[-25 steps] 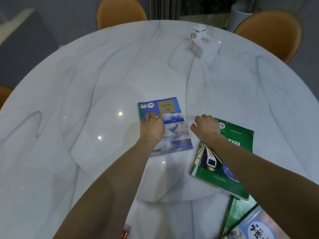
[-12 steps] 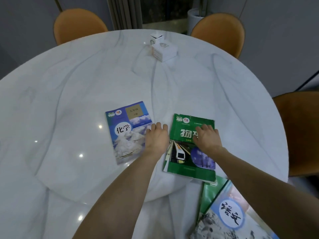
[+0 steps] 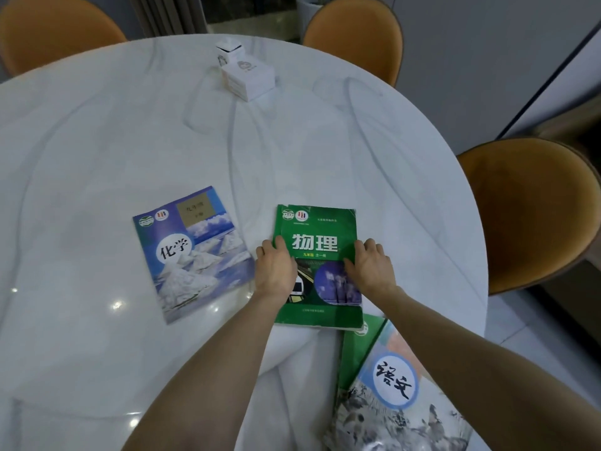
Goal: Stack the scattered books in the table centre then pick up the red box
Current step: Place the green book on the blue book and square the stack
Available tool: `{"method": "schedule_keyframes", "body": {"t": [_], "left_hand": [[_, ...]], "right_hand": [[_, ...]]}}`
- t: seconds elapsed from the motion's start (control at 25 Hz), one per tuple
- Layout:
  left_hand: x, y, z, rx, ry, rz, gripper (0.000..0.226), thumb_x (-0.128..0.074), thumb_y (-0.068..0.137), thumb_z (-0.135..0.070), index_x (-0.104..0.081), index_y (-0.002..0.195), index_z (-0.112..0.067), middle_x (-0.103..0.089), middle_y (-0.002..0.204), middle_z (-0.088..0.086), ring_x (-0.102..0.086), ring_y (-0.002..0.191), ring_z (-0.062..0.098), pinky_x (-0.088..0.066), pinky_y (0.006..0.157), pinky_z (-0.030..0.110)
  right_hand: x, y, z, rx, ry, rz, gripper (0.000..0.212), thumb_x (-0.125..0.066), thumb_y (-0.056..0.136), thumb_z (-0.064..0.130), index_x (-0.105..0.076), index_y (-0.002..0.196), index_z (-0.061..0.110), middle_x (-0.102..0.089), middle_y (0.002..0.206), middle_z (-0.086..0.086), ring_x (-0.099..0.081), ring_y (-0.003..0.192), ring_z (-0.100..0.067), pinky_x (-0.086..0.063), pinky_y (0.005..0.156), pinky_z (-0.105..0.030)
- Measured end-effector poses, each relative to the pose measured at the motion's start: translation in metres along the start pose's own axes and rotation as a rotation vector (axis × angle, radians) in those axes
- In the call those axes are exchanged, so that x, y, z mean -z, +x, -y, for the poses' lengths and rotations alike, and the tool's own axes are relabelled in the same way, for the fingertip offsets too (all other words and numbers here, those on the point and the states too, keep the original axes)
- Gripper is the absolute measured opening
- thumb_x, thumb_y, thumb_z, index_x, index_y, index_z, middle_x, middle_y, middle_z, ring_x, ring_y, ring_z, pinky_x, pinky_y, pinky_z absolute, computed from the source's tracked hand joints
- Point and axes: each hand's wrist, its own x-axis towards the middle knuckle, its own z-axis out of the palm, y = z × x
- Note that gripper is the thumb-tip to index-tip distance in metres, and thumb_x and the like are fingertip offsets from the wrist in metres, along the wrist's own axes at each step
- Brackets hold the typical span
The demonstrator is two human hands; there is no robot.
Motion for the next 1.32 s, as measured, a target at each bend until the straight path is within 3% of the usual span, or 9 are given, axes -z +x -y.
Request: {"method": "schedule_keyframes", "body": {"t": [0.28,0.44,0.56,0.72,1.04,1.16,1.32], "left_hand": [[0.006,0.013,-0.003,0.317,-0.32,0.044,0.041,-0.061,0.088,-0.018,-0.049,0.123,0.0,-0.057,0.122,0.024,-0.052,0.114,0.038,-0.046,0.092,0.043],[0.006,0.009,0.001,0.365,-0.41,0.112,0.026,-0.063,0.087,-0.014,-0.063,0.108,0.001,-0.068,0.112,0.02,-0.063,0.104,0.033,-0.051,0.085,0.035],[0.008,0.003,-0.003,0.401,-0.549,0.108,0.027,-0.063,0.087,-0.011,-0.059,0.111,0.001,-0.067,0.114,0.02,-0.062,0.105,0.034,-0.053,0.089,0.039],[0.02,-0.005,-0.003,0.367,-0.651,0.081,0.024,-0.058,0.091,-0.011,-0.055,0.113,-0.002,-0.066,0.116,0.018,-0.062,0.106,0.032,-0.051,0.093,0.042],[0.085,-0.002,0.046,0.38,-0.802,-0.097,0.021,-0.055,0.093,-0.01,-0.059,0.112,-0.001,-0.067,0.113,0.013,-0.063,0.102,0.027,-0.049,0.097,0.037],[0.112,0.004,0.073,0.434,-0.832,-0.171,0.023,-0.054,0.094,-0.01,-0.057,0.115,-0.002,-0.063,0.106,0.007,-0.056,0.092,0.02,-0.047,0.092,0.033],[0.132,0.017,0.113,0.488,-0.847,-0.248,0.026,-0.056,0.093,-0.01,-0.056,0.117,-0.001,-0.063,0.117,0.014,-0.054,0.09,0.018,-0.045,0.085,0.03]], "right_hand": [[-0.001,-0.001,0.004,-0.298,0.406,0.054,0.038,-0.053,0.094,0.026,-0.045,0.119,-0.002,-0.046,0.122,-0.022,-0.058,0.102,-0.041,-0.048,0.085,-0.043],[0.004,0.0,-0.006,-0.361,0.491,0.059,0.035,-0.057,0.091,0.018,-0.051,0.119,-0.002,-0.06,0.117,-0.025,-0.059,0.105,-0.039,-0.049,0.089,-0.042],[0.012,-0.004,-0.009,-0.371,0.618,-0.005,0.033,-0.057,0.088,0.011,-0.055,0.12,0.001,-0.067,0.111,-0.025,-0.064,0.096,-0.037,-0.054,0.088,-0.042],[0.027,-0.018,0.001,-0.324,0.75,-0.058,0.029,-0.052,0.091,0.007,-0.059,0.119,0.003,-0.069,0.108,-0.023,-0.058,0.077,-0.026,-0.05,0.075,-0.031],[0.059,-0.002,0.068,-0.111,0.781,-0.117,0.027,-0.06,0.089,0.011,-0.063,0.115,0.004,-0.07,0.104,-0.022,-0.062,0.082,-0.028,-0.053,0.084,-0.038],[0.064,0.016,0.105,-0.04,0.801,-0.089,0.028,-0.061,0.089,0.012,-0.063,0.115,0.004,-0.07,0.105,-0.021,-0.06,0.08,-0.024,-0.055,0.084,-0.038],[0.061,0.04,0.154,0.016,0.805,-0.027,0.028,-0.061,0.088,0.011,-0.062,0.116,0.004,-0.07,0.107,-0.02,-0.063,0.082,-0.025,-0.057,0.087,-0.041]]}}
